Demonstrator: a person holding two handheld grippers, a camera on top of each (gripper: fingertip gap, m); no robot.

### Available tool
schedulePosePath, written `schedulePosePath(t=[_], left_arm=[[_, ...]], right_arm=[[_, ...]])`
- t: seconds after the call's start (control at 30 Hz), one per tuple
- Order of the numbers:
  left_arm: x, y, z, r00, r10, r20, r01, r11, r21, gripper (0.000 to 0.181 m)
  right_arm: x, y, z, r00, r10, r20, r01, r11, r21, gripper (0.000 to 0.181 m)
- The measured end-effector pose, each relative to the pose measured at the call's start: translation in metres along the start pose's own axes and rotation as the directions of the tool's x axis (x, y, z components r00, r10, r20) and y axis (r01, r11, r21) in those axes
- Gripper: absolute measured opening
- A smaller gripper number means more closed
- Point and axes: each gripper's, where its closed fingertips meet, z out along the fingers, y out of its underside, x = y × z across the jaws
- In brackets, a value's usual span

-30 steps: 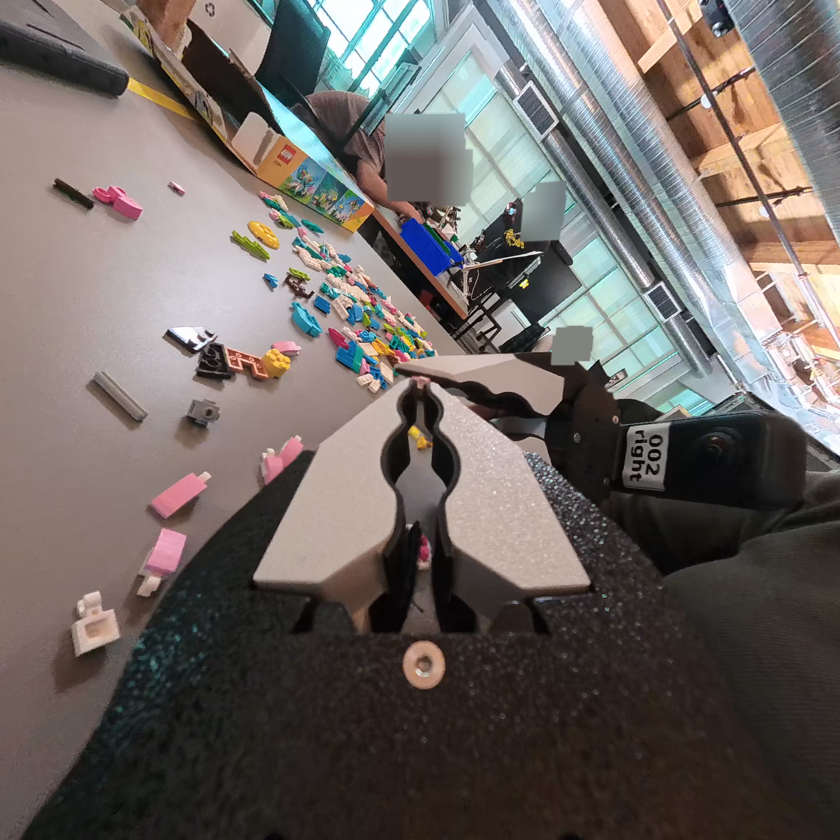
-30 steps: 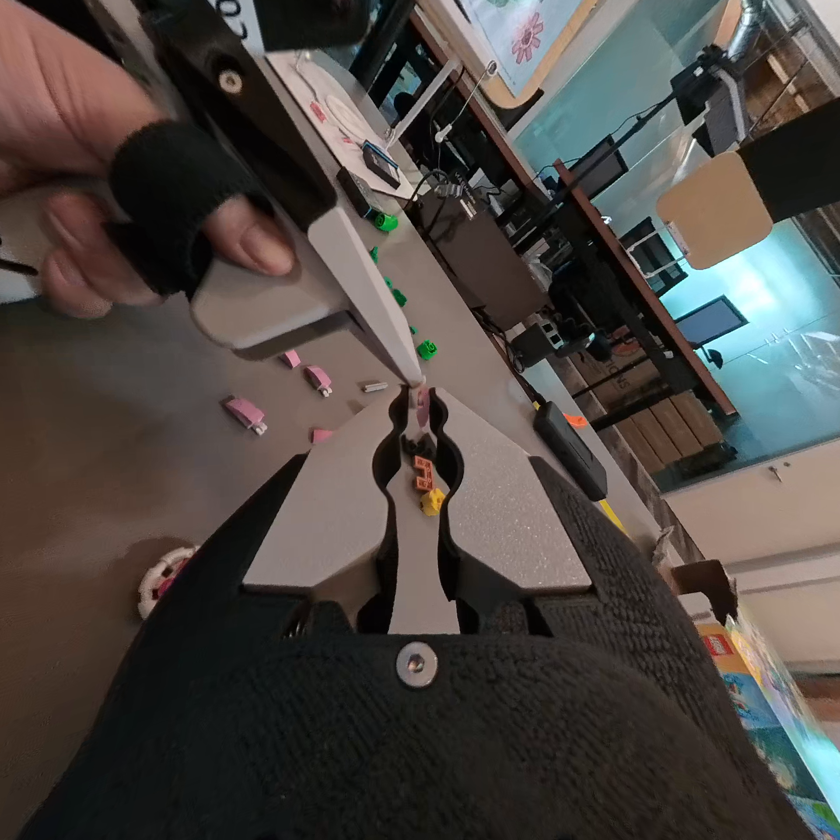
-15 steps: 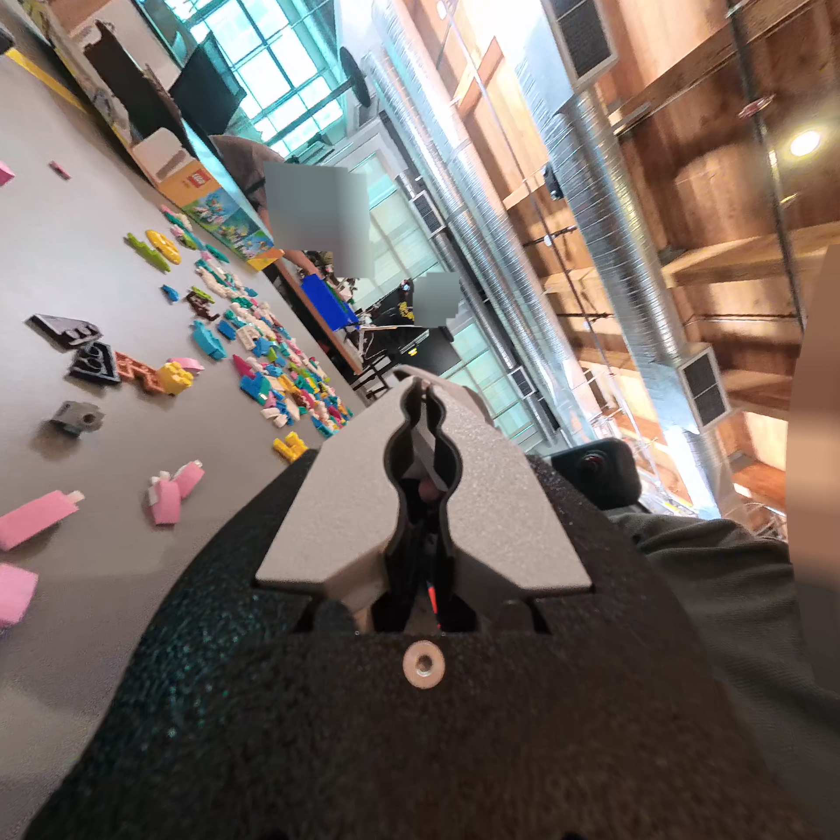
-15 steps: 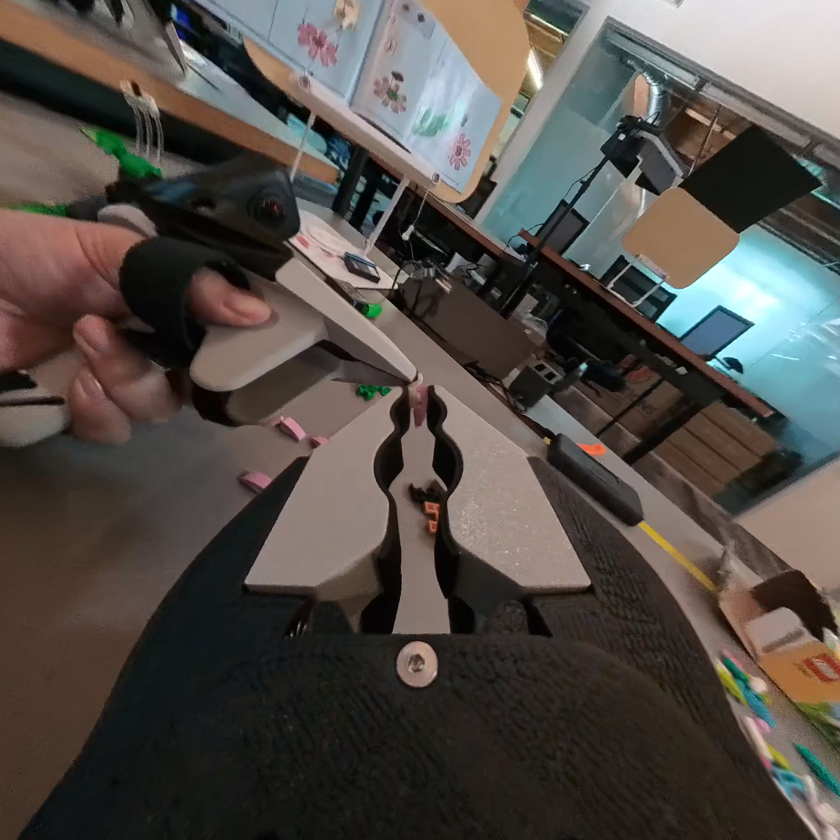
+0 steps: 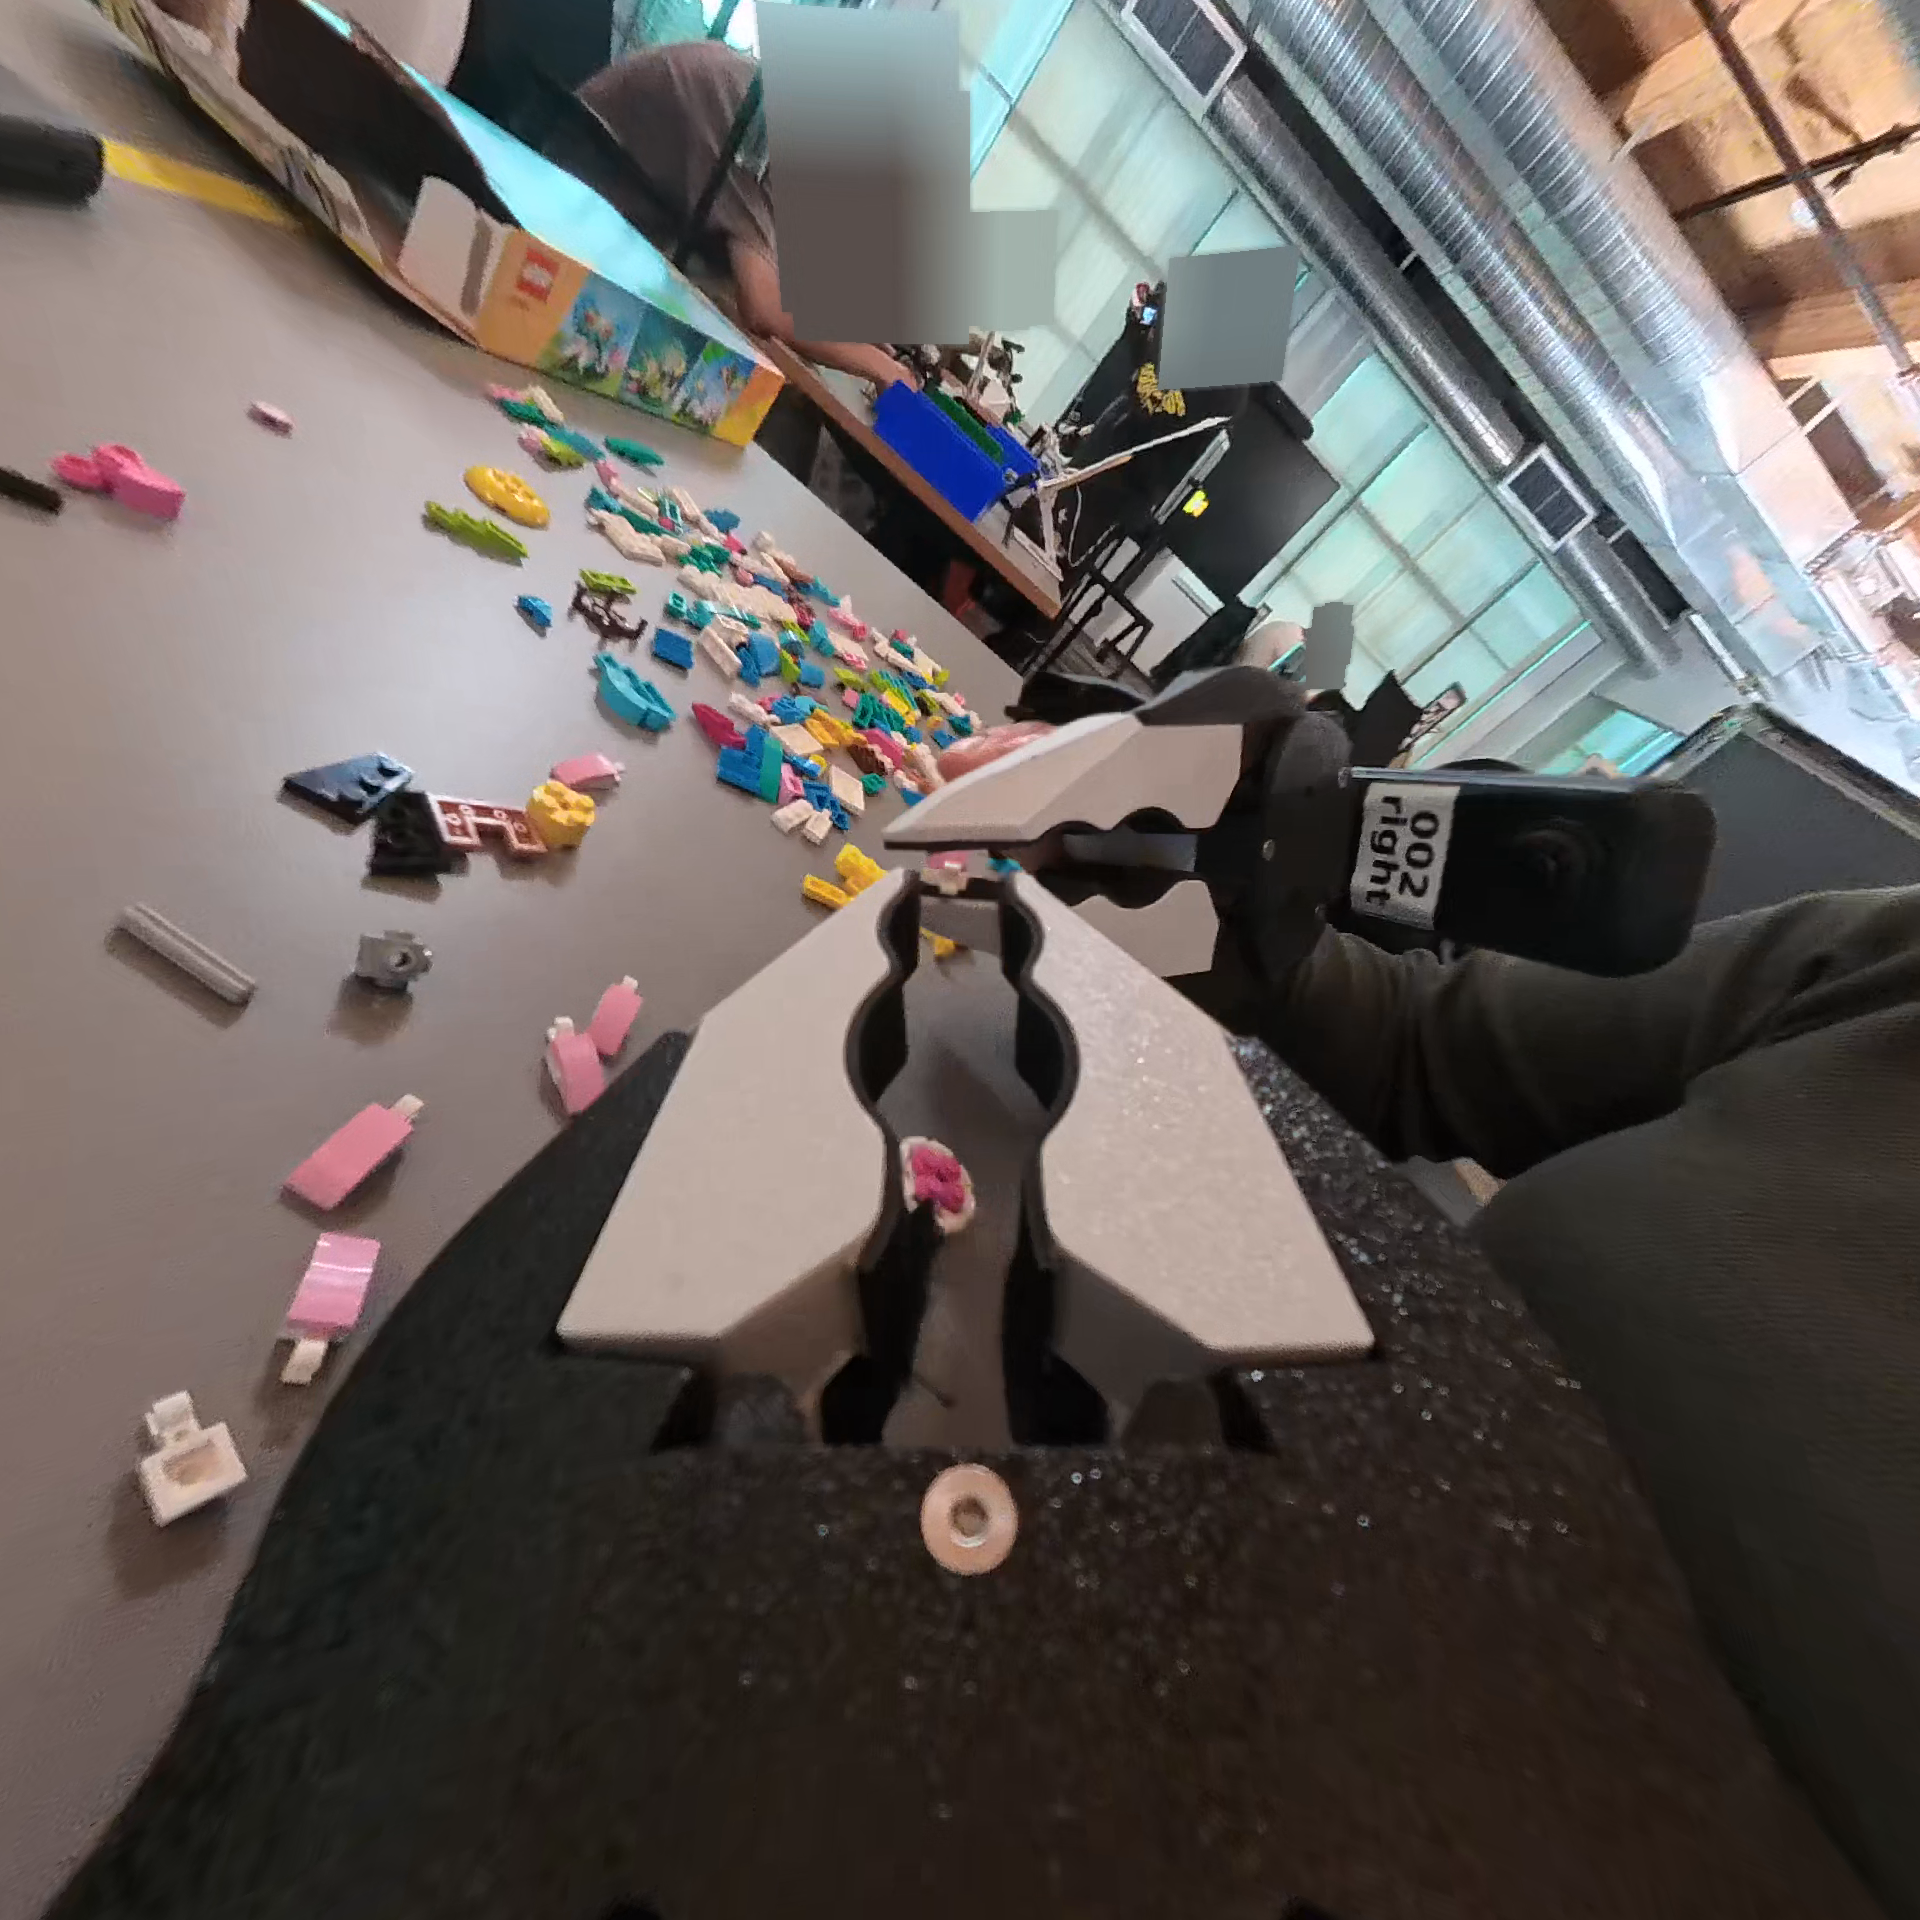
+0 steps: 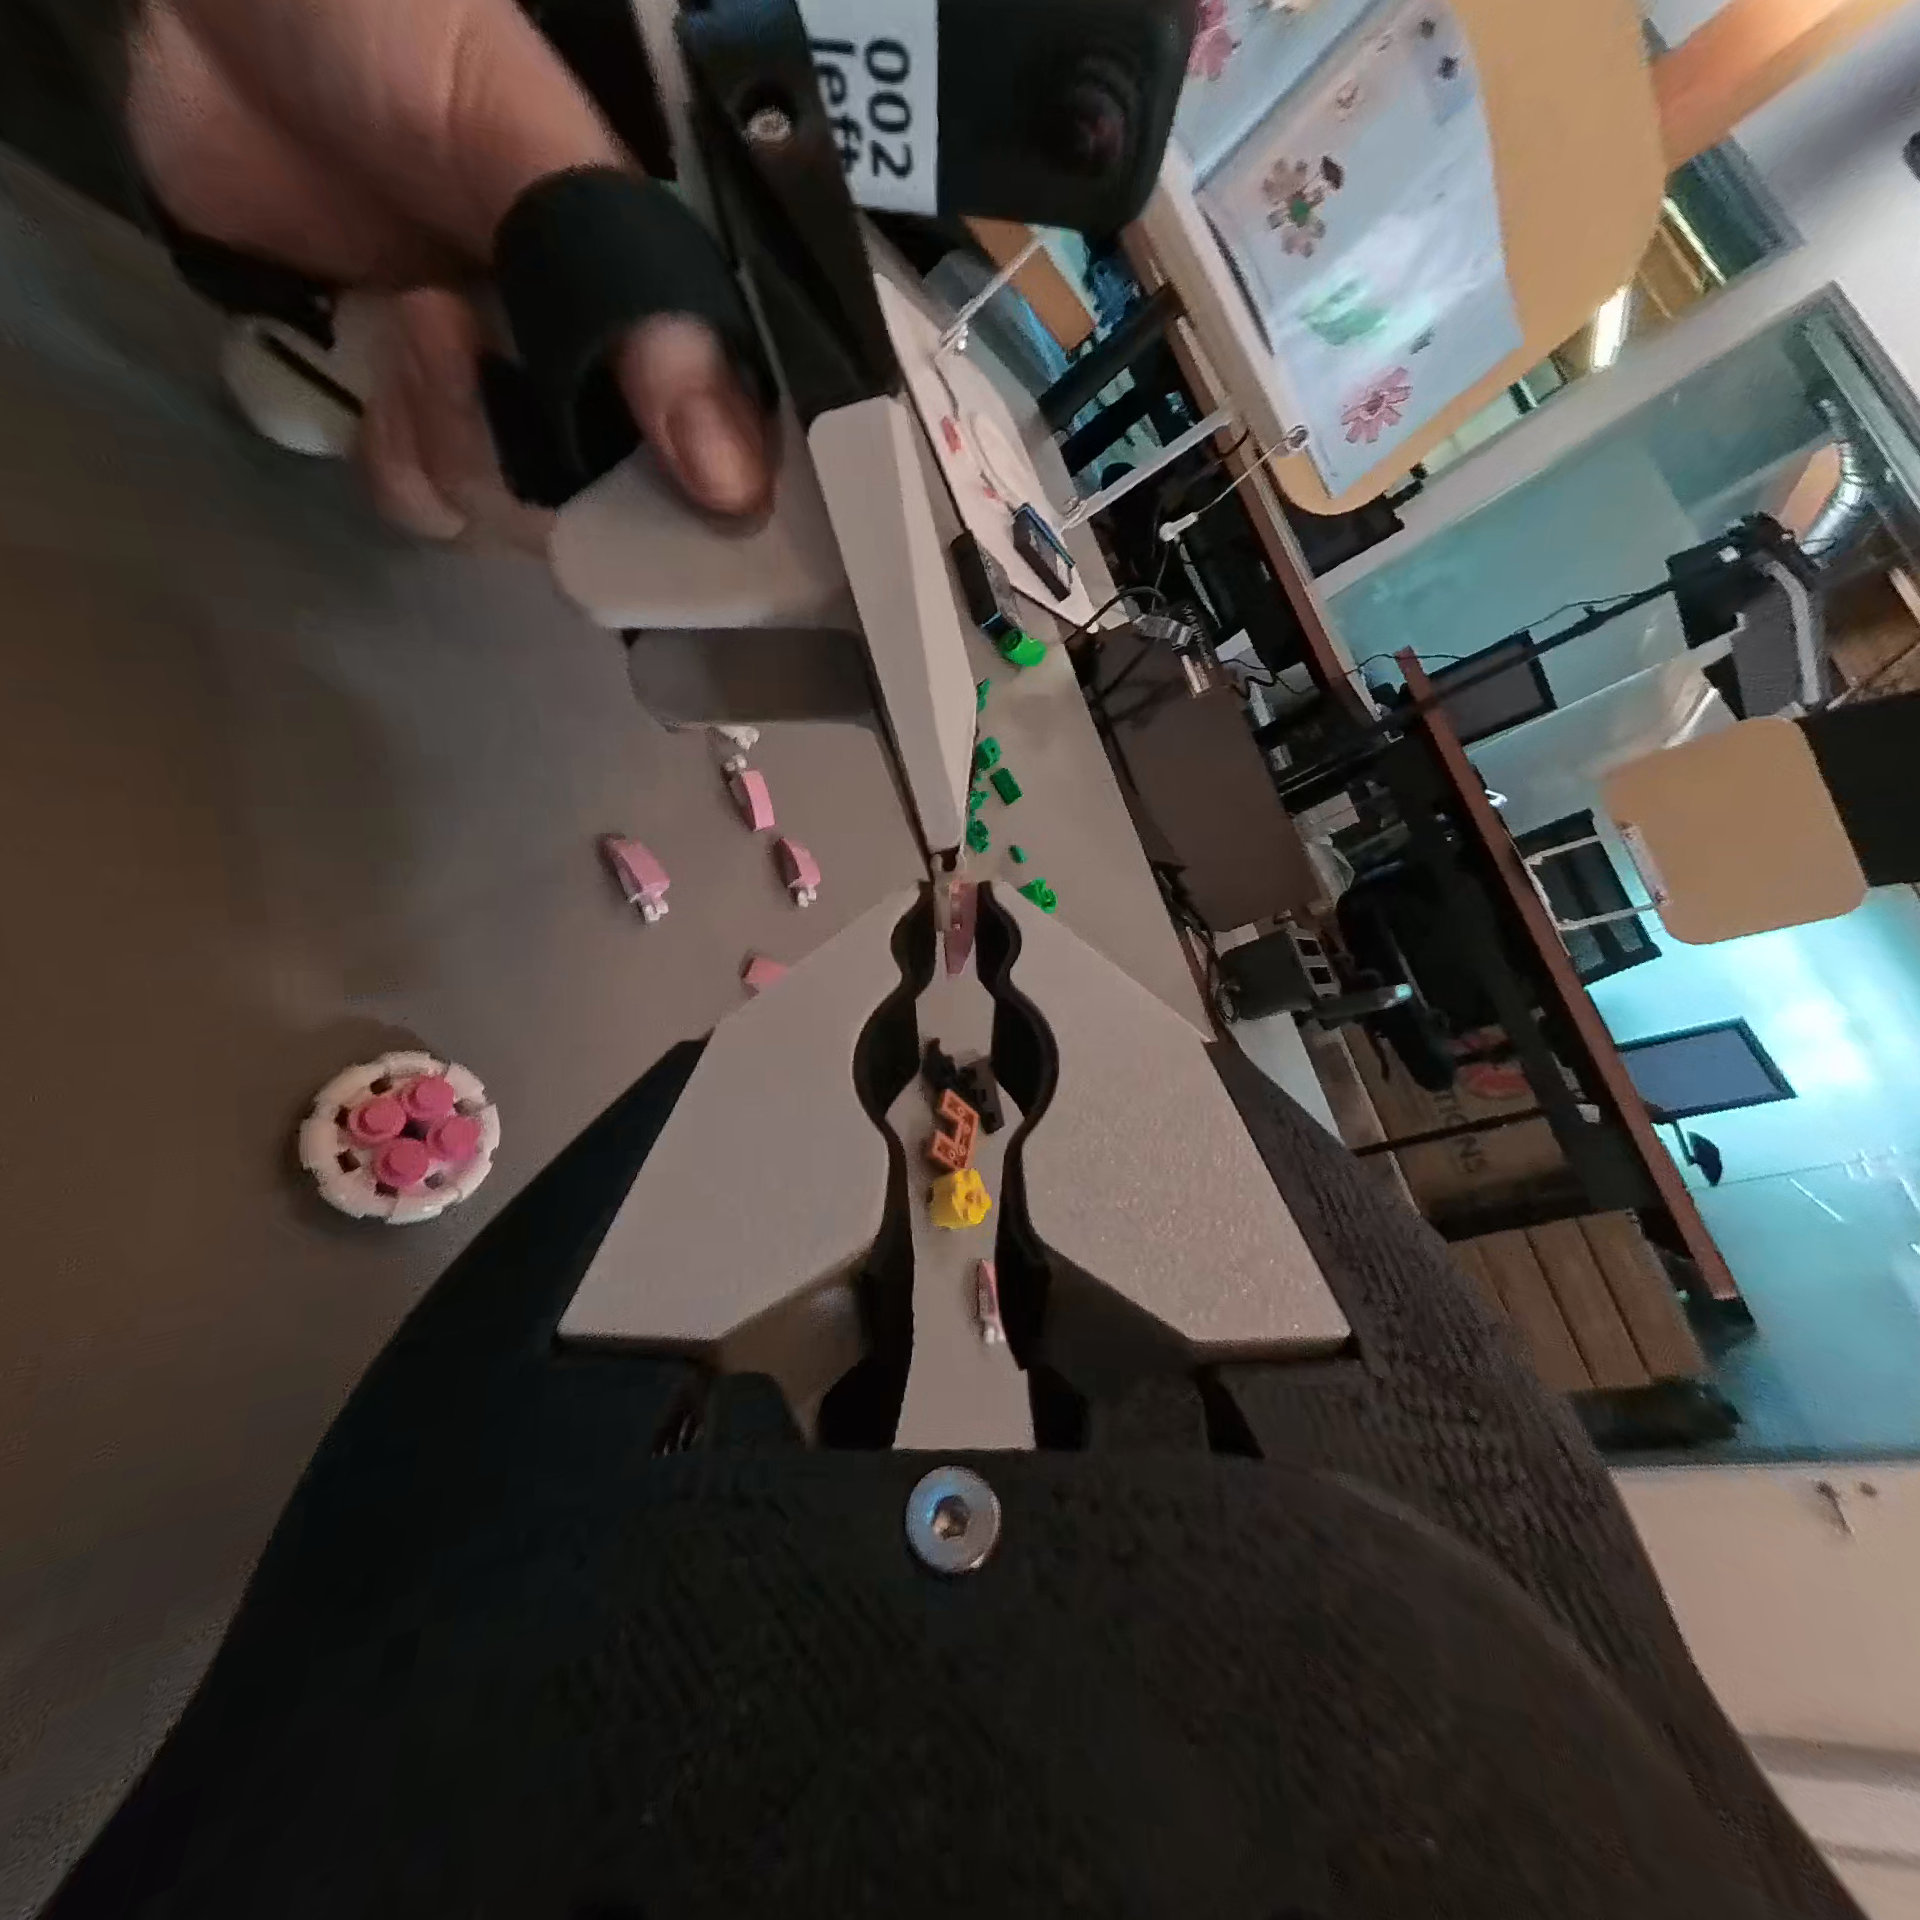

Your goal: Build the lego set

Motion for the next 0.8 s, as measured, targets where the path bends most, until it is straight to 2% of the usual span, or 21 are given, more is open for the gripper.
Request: schedulePosePath(t=[0.1, 0.2, 0.43, 0.7, 0.8], left_arm=[[-0.001, 0.005, 0.001, 0.998, -0.056, -0.022, 0.056, 0.998, -0.022, 0.014], [-0.006, 0.008, 0.001, 0.998, -0.061, 0.009, 0.061, 0.997, -0.036, 0.005], [-0.006, 0.009, 0.001, 0.998, -0.053, 0.018, 0.054, 0.997, -0.048, 0.006], [-0.004, 0.012, 0.001, 0.999, -0.037, 0.037, 0.040, 0.995, -0.089, 0.023], [-0.015, 0.016, 0.000, 0.995, -0.018, 0.098, 0.029, 0.993, -0.116, 0.030]], right_arm=[[-0.005, 0.002, 0.000, 0.999, -0.028, 0.029, 0.028, 1.000, -0.008, 0.006], [-0.008, 0.003, -0.001, 0.998, -0.046, 0.048, 0.046, 0.999, -0.008, 0.006], [-0.009, 0.003, -0.001, 0.998, -0.045, 0.054, 0.045, 0.999, -0.009, 0.006], [-0.011, 0.009, 0.003, 0.997, -0.070, 0.042, 0.073, 0.996, -0.058, 0.006], [-0.008, 0.006, 0.002, 0.999, -0.040, 0.037, 0.041, 0.998, -0.043, 0.006]])
